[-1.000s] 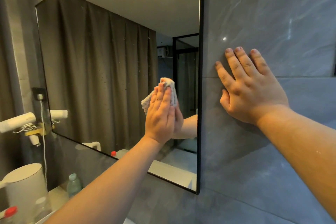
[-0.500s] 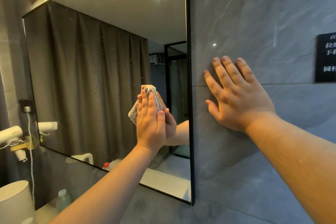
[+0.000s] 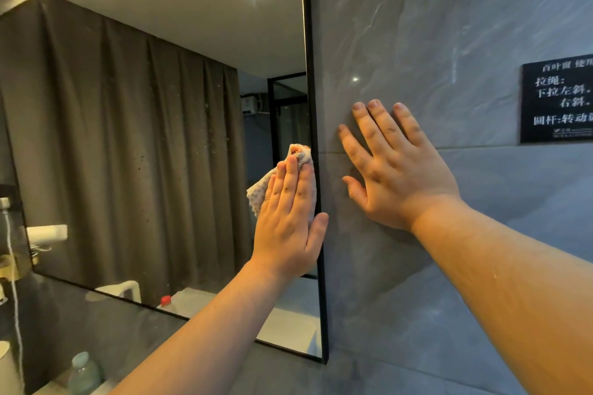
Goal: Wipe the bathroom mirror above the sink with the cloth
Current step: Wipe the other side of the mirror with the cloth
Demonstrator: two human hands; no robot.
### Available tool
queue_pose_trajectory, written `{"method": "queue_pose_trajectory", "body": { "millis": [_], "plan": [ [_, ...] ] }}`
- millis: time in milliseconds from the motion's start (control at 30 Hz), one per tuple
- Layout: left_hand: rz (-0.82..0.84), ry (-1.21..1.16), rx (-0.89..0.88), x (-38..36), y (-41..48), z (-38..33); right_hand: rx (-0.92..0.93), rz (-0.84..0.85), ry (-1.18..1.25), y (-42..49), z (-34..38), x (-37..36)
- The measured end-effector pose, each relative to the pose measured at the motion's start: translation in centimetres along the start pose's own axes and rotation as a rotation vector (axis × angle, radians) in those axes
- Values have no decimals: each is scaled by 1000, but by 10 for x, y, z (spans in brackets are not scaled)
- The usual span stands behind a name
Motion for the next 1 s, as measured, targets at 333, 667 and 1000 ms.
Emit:
{"method": "queue_pose_trajectory", "body": {
  "millis": [333, 667, 1000],
  "plan": [
    [-77, 76, 235, -7, 1, 65, 3, 6, 13, 0, 0, 0],
    [-126, 26, 443, -8, -8, 88, 8, 6, 5, -1, -1, 0],
    [-215, -155, 810, 15, -27, 128, 5, -19, 34, -1, -1, -1]
  ]
}}
Point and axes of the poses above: each hand's wrist, its own y-axis towards the middle knuckle, its own x-axis out of the back of the hand, z = x × y, the point moved 1 cm from there along y, towards the middle knuckle, and after that the axes turned 2 degrees about -y, right-handed, at the moved point
